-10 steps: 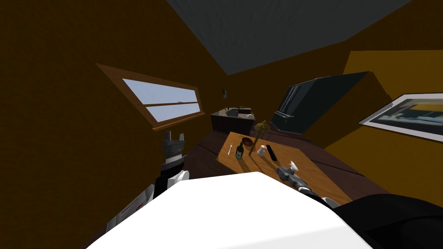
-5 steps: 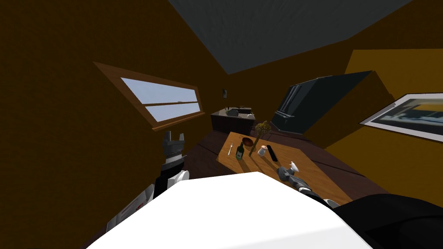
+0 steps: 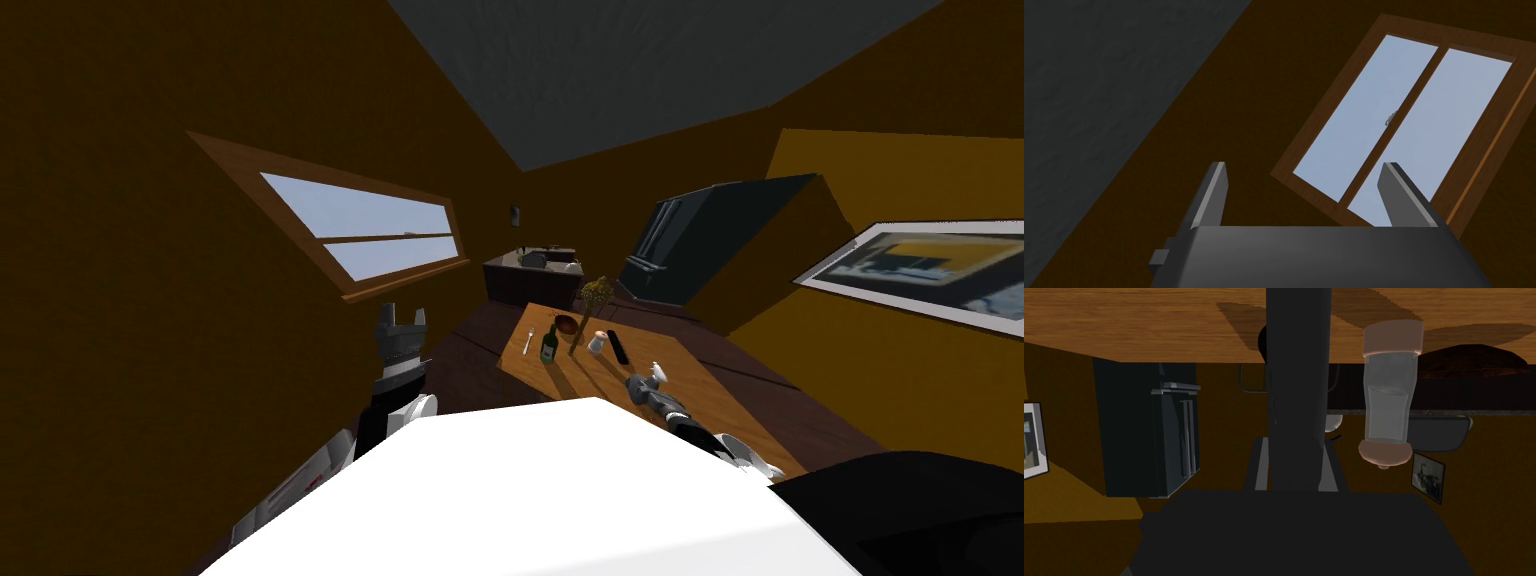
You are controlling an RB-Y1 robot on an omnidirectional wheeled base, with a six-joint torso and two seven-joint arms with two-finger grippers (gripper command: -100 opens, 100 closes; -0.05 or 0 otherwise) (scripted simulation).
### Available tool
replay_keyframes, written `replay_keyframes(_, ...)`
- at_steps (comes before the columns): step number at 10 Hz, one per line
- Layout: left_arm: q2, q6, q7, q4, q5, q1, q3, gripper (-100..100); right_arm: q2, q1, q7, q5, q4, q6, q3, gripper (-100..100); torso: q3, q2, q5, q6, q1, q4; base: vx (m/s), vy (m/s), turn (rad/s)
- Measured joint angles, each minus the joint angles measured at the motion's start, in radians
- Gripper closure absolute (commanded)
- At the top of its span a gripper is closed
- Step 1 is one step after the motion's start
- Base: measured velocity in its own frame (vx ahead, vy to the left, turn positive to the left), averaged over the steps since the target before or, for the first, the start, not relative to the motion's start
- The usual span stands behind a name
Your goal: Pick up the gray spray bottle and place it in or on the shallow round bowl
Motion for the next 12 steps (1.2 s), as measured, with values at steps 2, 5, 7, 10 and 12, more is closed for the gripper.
replay_keyframes(2, 0.000, 0.000, 0.000, 0.000, 0.000, 0.000, 0.000, 0, 0.006, -0.040, -0.010, 0.023, -0.022, 0.049, 0.029, 100, 0.000, 0.001, -0.002, 0.001, 0.000, -0.001, -0.099, -0.017, -0.065)
replay_keyframes(5, 0.000, 0.000, 0.000, 0.000, 0.000, 0.000, 0.000, 0, 0.005, -0.099, -0.035, 0.055, -0.049, 0.128, 0.075, 100, -0.001, 0.000, -0.002, 0.002, -0.002, -0.001, -0.094, -0.028, -0.091)
replay_keyframes(7, 0.000, 0.000, 0.000, 0.000, 0.000, 0.000, 0.000, 0, 0.013, -0.165, -0.037, 0.083, -0.044, 0.171, 0.100, 100, 0.000, 0.001, -0.002, 0.001, -0.002, -0.001, -0.104, -0.028, -0.091)
replay_keyframes(10, 0.000, 0.000, 0.000, 0.000, 0.000, 0.000, 0.000, 0, 0.022, -0.203, -0.044, 0.108, -0.069, 0.229, 0.127, 100, -0.001, -0.001, -0.001, 0.002, 0.000, -0.001, -0.072, -0.020, -0.074)
replay_keyframes(12, 0.000, 0.000, 0.000, 0.000, 0.000, 0.000, 0.000, 0, 0.026, -0.241, -0.052, 0.126, -0.077, 0.267, 0.147, 100, -0.001, -0.002, -0.001, 0.002, 0.000, -0.001, -0.043, -0.019, -0.019)
